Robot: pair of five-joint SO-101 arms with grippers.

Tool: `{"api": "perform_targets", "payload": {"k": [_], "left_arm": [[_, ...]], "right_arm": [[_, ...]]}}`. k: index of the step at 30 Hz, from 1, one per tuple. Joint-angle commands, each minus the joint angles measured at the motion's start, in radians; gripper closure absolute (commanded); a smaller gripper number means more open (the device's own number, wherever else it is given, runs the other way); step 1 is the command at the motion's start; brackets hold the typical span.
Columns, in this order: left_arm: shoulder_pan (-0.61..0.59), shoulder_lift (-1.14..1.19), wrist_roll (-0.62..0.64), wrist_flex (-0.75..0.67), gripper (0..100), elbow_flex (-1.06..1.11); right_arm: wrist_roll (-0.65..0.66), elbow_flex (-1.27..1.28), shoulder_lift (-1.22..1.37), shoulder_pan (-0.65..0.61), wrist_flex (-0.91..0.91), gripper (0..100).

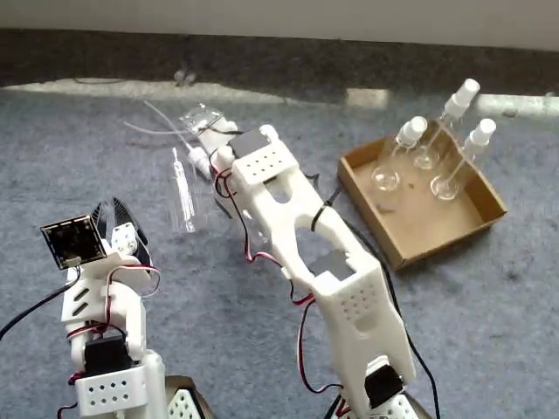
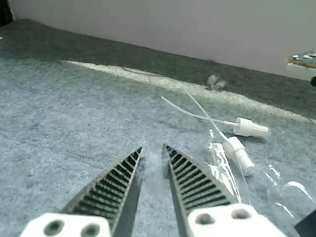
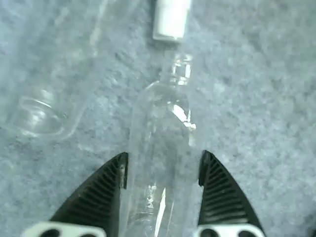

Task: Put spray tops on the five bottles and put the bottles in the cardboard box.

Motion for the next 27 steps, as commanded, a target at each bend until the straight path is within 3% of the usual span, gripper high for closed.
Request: {"api": "perform_targets", "payload": {"k": [1,8,14,27], "left_arm": [[-0.007,-0.013,-0.009,-0.02,100,-0.013],[-0.007,-0.013,-0.009,-0.02,100,-0.012],[-0.004,-0.013,-0.009,-0.02,100,-0.002],[0.031,-0.013,-0.009,-0.018,100,-0.001]], "right_arm": [[0.072,-0.101,-0.041,0.039,0.108,93.7],[0.089,-0.338,-0.131,0.039,0.384,93.7],[0.086,-0.363,-0.305,0.071,0.389,93.7],[0.091,0.361,-0.923,0.076,0.325,93.6]]}}
